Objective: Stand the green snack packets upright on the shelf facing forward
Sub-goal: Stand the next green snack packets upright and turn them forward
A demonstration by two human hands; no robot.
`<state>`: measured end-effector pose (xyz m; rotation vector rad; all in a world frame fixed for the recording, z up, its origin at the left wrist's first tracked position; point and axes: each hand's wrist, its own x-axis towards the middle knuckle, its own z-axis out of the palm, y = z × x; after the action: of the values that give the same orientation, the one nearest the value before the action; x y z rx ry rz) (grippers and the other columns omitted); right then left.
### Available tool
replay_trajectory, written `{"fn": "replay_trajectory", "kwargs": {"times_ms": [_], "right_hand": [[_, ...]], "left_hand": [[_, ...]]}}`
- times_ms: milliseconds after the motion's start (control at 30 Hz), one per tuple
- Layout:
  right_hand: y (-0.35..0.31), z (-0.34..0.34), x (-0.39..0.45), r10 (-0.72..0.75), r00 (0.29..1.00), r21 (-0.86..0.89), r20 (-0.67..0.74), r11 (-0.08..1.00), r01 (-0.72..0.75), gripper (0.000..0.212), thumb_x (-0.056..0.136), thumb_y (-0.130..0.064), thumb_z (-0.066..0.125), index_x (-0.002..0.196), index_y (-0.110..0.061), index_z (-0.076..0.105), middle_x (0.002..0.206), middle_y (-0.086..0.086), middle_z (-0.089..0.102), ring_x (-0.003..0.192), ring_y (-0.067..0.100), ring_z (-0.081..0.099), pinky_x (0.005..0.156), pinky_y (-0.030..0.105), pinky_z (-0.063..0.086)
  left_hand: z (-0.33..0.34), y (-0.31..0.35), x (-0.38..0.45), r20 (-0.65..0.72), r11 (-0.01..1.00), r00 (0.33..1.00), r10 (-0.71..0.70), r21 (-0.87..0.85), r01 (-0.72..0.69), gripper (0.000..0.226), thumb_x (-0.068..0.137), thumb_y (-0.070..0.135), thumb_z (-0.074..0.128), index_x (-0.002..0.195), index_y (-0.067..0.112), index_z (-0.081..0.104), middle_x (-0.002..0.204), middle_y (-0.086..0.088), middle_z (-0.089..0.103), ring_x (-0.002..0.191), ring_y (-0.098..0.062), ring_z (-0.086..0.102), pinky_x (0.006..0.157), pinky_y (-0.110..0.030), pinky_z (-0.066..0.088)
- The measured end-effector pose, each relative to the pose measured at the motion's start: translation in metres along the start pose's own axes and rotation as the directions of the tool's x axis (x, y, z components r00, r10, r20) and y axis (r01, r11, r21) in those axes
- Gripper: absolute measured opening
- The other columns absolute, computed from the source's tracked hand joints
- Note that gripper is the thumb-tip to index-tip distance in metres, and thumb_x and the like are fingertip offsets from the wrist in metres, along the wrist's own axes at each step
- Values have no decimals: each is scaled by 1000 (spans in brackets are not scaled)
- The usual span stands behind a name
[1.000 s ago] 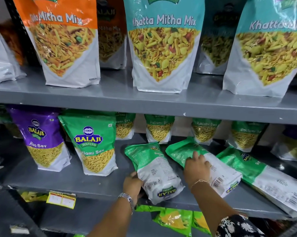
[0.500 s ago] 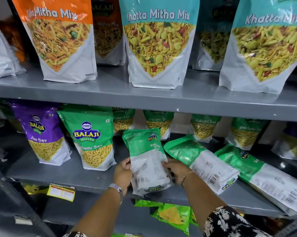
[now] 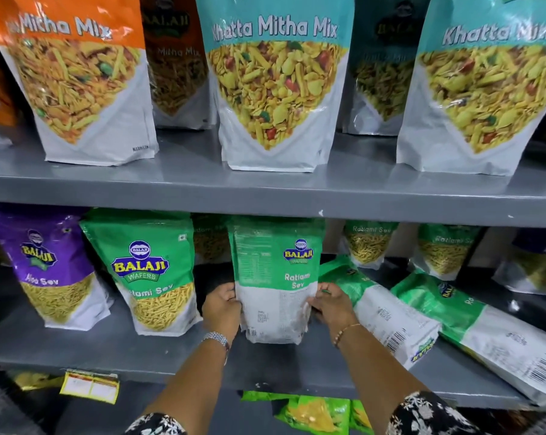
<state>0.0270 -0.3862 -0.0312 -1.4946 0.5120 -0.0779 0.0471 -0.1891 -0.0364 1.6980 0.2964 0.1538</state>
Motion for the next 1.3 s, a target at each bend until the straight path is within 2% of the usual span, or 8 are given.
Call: {"fn": "replay_trajectory", "kwargs": {"times_ms": [200,333,567,733,867,1067,1200,1300], "right_hand": [[12,-6,4,8,999,-177,-43,984,-15,25,74,-1,67,65,-23,61,70,7,66,64,22,58,64,33,54],[17,-1,-15,87,996,-244,-5,966,-85,23,79,4,54,88,-16,61,75,10,64,64,24,56,54,29,46],[37,40,-72,-124,949,-276,-291,960,41,20,79,-2,56,99,-7,56,102,16,62,85,31,61,71,23,40],[47,65,-88,-283,944,-324,-168,920,218,67,63,-2,71,125,-3,46,127,15,43,96,21,49,75,6,34],[45,70,-83,-242,970,-328,-8,917,226,117,50,-25,89,144,-14,21,142,7,26,120,26,50,95,28,44],[36,64,-60,-182,981,-640,63,747,180,145,32,-66,80,147,-25,2,151,13,11,140,34,15,115,48,25],[37,50,-48,-250,962,-635,112,726,263,134,37,-50,84,146,-25,9,135,9,31,128,29,31,109,42,33],[39,31,-39,-245,956,-429,159,855,290,111,46,-20,89,135,-15,23,126,4,47,111,20,51,90,25,49]], "left_hand": [[-1,1,2,36,994,999,37,99,-41,30,71,-9,51,85,6,73,86,-13,73,84,-28,68,81,-38,55],[-9,-16,7,94,996,995,-24,92,16,18,69,2,62,80,12,73,95,-20,74,89,-33,69,86,-51,55],[-17,-23,-4,122,998,991,-51,40,46,15,73,1,62,82,11,69,98,-20,73,93,-33,68,88,-54,54],[-21,-41,-1,175,996,985,2,84,-17,30,73,9,59,80,35,72,87,-7,75,84,-26,68,80,-47,57],[-20,-20,-25,294,991,953,72,86,-101,53,77,-11,41,115,19,61,96,-1,69,74,-11,60,58,-13,50],[-25,-31,-43,283,993,953,111,1,-115,53,71,-5,38,107,27,61,93,-7,69,89,-31,62,75,-40,55],[-29,-41,-69,314,983,935,164,29,-182,69,61,-16,32,100,29,66,106,-3,71,105,-18,63,96,-24,47],[-32,-40,-64,307,970,932,195,80,-229,73,64,-22,29,108,25,62,111,-1,65,102,-12,59,78,-3,42]]}}
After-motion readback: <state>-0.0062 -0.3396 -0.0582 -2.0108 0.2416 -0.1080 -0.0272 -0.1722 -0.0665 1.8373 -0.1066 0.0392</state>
